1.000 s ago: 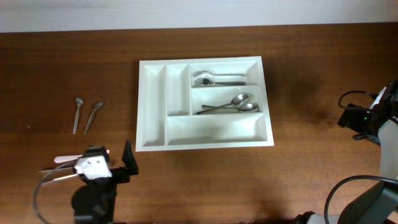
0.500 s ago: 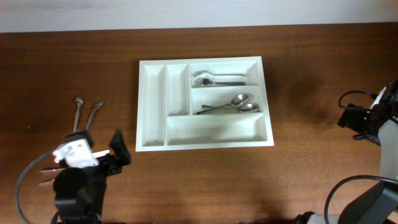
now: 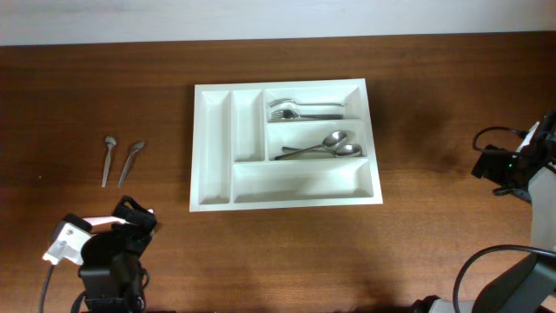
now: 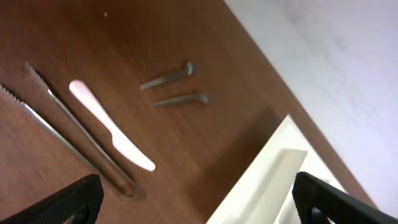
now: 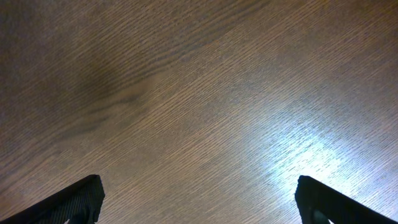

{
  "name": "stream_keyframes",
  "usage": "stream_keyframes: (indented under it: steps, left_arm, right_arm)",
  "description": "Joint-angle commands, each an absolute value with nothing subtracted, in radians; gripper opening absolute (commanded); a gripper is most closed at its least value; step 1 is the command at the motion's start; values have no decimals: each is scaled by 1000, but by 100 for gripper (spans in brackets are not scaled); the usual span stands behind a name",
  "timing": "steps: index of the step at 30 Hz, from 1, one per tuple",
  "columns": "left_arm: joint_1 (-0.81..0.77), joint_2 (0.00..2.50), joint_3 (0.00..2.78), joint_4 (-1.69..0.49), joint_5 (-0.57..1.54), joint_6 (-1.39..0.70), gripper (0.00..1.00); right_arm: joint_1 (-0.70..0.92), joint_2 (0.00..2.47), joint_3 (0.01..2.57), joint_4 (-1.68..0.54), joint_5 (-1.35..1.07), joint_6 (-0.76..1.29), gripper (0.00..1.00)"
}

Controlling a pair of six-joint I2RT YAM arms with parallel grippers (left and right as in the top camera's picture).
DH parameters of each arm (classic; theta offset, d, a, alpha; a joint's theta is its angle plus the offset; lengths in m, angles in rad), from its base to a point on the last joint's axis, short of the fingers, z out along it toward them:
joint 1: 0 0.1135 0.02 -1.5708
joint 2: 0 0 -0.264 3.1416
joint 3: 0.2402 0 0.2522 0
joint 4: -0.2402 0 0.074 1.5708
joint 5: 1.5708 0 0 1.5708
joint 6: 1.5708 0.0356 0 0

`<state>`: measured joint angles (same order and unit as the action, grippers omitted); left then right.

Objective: Pack container
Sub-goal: 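Move the left gripper over the knife and tongs on the left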

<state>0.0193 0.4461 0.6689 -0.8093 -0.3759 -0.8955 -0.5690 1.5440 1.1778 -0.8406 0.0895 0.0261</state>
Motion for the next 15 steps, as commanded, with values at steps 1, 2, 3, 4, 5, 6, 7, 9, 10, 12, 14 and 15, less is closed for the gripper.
stream_keyframes:
  steps: [1, 2, 3, 4, 5, 6, 7, 9, 10, 12, 14, 15]
  left_arm:
    - [23, 502, 735, -796, -433, -950, 100]
    - [24, 547, 767, -807, -443, -975, 100]
    - [29, 591, 797, -822, -442, -988, 100]
    - [41, 652, 843, -853, -442, -1004, 100]
    - [57, 723, 901, -900, -437, -1010, 100]
    - [75, 791, 959, -947, -430, -1009, 100]
    - [97, 872, 1035, -1015, -422, -1009, 100]
    - [129, 1015, 1172, -1117, -424, -989, 100]
    - [138, 1073, 1224, -1148, -424, -973, 100]
    - [148, 1184, 1311, -1188, -422, -971, 99]
    - [148, 1262, 1351, -1228, -427, -971, 100]
    - [149, 1292, 1359, -1247, -425, -976, 100]
  right_arm:
    - [-575, 1551, 1174, -840, 90, 26, 99]
    - [-575, 1551, 1174, -840, 90, 26, 99]
    - [-575, 1551, 1174, -840, 90, 26, 99]
    - [-575, 1551, 1174, -840, 90, 27, 99]
    - [-575, 1551, 1174, -840, 90, 26, 99]
    - [-575, 1551, 1174, -840, 90, 26, 99]
    - [-575, 1551, 1174, -840, 90, 26, 99]
    - [-575, 1551, 1174, -840, 90, 26, 99]
    - [-575, 1551, 1174, -840, 90, 26, 99]
    - [-575, 1551, 1174, -840, 90, 26, 99]
    - [-575, 1551, 1174, -840, 90, 26, 99]
    - [-575, 1551, 1174, -840, 90, 26, 99]
